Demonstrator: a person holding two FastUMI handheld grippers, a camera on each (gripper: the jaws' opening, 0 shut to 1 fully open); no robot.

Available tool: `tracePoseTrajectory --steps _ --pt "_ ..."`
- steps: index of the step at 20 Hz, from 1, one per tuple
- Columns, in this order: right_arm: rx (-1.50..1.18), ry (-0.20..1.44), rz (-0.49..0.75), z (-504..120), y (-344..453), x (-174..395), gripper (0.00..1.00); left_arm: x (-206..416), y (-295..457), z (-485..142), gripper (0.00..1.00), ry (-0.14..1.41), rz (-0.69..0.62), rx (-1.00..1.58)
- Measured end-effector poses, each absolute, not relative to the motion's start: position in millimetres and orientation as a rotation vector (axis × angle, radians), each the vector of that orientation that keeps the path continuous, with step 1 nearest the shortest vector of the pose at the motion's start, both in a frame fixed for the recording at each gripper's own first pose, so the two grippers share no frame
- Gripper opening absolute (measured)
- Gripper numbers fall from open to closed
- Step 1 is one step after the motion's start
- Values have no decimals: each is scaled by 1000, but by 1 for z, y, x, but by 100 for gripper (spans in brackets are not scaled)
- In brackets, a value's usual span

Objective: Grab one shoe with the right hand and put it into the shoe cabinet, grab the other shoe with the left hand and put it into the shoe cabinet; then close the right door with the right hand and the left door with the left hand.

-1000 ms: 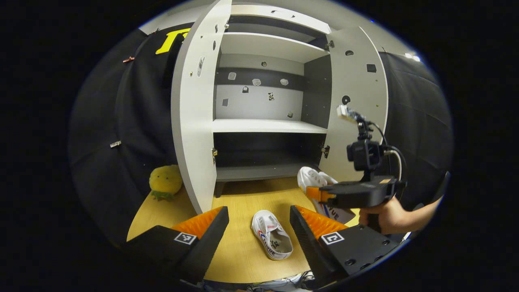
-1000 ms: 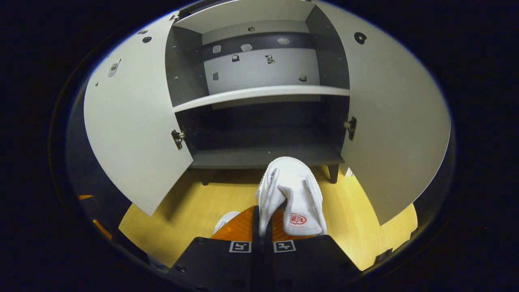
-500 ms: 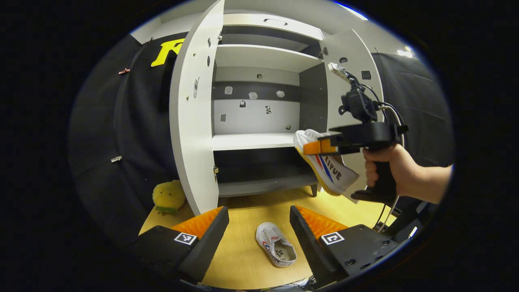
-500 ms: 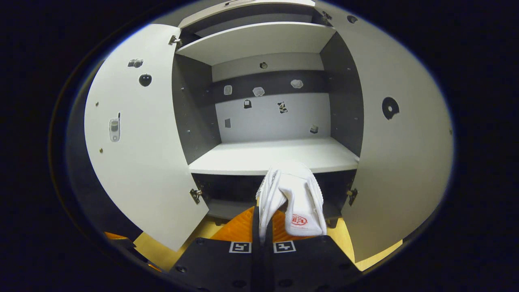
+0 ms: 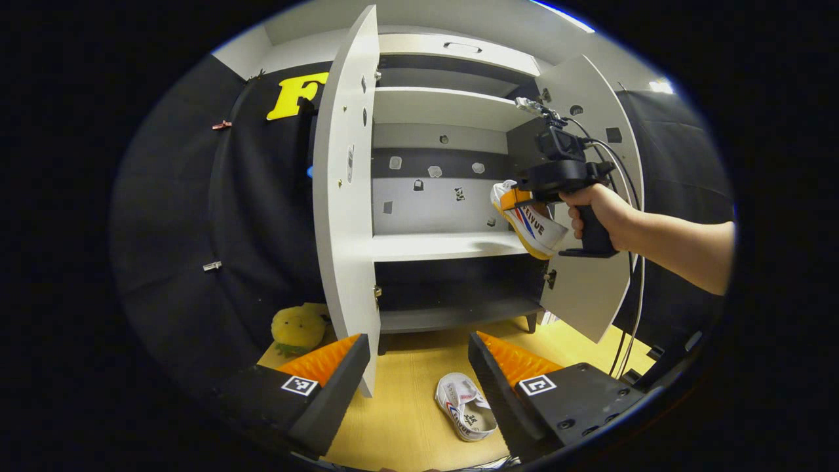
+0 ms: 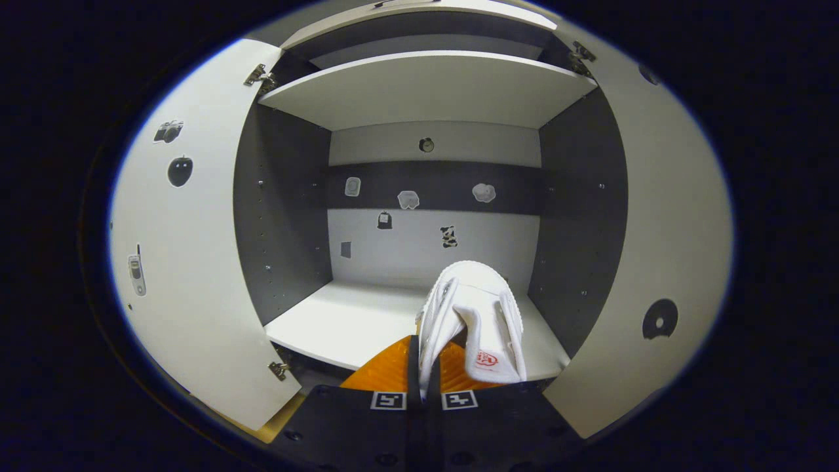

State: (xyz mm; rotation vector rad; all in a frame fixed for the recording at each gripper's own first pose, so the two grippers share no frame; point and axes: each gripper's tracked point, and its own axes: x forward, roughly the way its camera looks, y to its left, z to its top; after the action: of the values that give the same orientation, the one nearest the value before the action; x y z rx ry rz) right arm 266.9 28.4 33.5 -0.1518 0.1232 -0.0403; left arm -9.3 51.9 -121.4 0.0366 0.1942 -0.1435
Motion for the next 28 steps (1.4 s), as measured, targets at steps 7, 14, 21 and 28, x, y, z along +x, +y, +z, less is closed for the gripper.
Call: tracePoseTrajectory --steps 7,14,21,28 --pt "-220 196 -62 33 -5 354 4 -8 70 -112 95 177 -39 60" --pt "-238 337 -106 11 -28 427 5 -23 83 -115 95 210 14 73" --pt "-233 503 -110 -39 -30 462 5 -37 80 -117 95 237 37 73" --pt "-156 547 -178 -48 -37 462 16 -47 82 -113 95 234 66 32"
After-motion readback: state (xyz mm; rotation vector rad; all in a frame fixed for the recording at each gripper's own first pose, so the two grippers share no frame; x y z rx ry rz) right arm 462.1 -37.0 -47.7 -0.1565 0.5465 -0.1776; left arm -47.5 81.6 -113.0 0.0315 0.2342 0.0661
